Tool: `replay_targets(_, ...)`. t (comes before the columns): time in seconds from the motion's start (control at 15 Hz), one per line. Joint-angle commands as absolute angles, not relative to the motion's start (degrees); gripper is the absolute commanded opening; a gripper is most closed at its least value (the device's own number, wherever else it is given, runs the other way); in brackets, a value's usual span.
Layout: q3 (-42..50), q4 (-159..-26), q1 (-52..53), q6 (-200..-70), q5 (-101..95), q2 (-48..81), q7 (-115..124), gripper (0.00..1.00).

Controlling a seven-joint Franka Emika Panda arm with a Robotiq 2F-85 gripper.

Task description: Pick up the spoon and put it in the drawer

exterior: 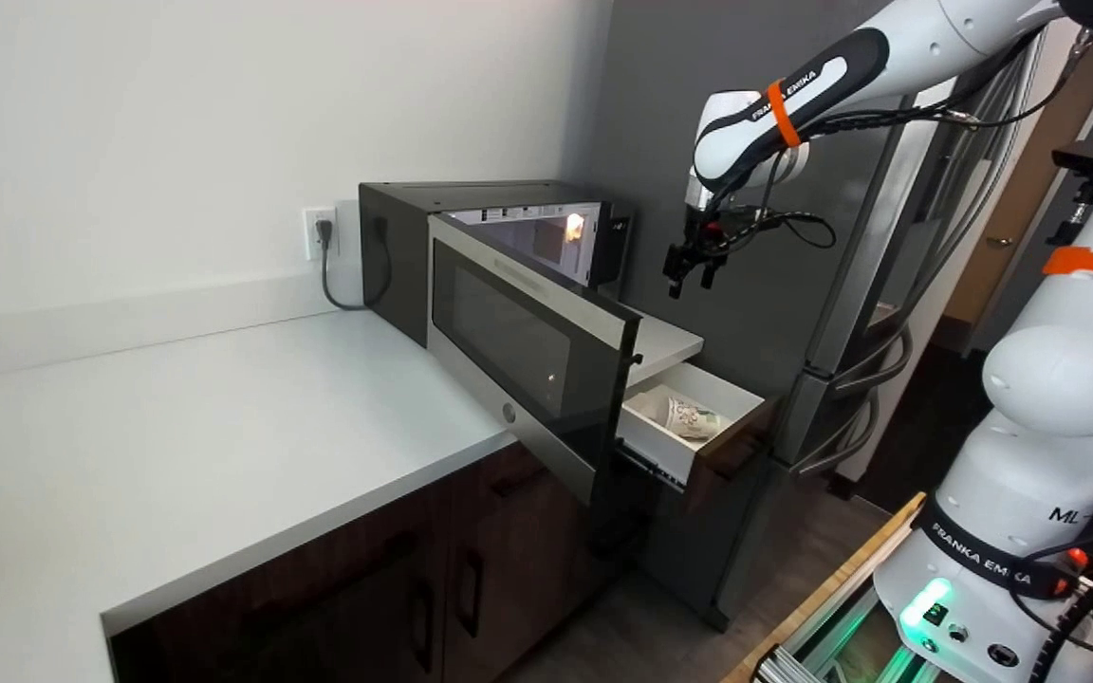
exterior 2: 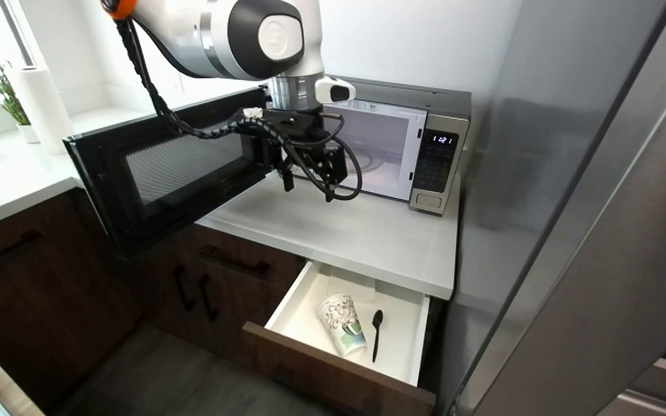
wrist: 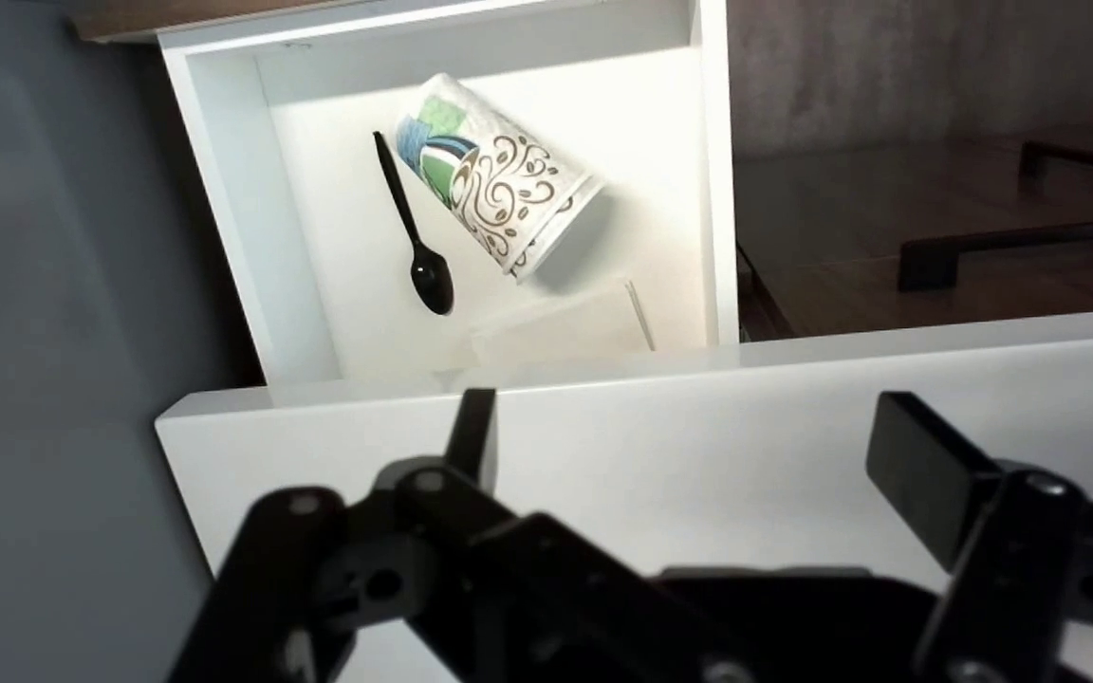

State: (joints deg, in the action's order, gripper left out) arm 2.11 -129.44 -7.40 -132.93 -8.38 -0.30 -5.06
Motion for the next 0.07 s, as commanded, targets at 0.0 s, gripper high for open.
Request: replay_targets(0.0,3.2,-129.5,-6.5,-132.8,-8.4,-0.3,-5.1,1.00)
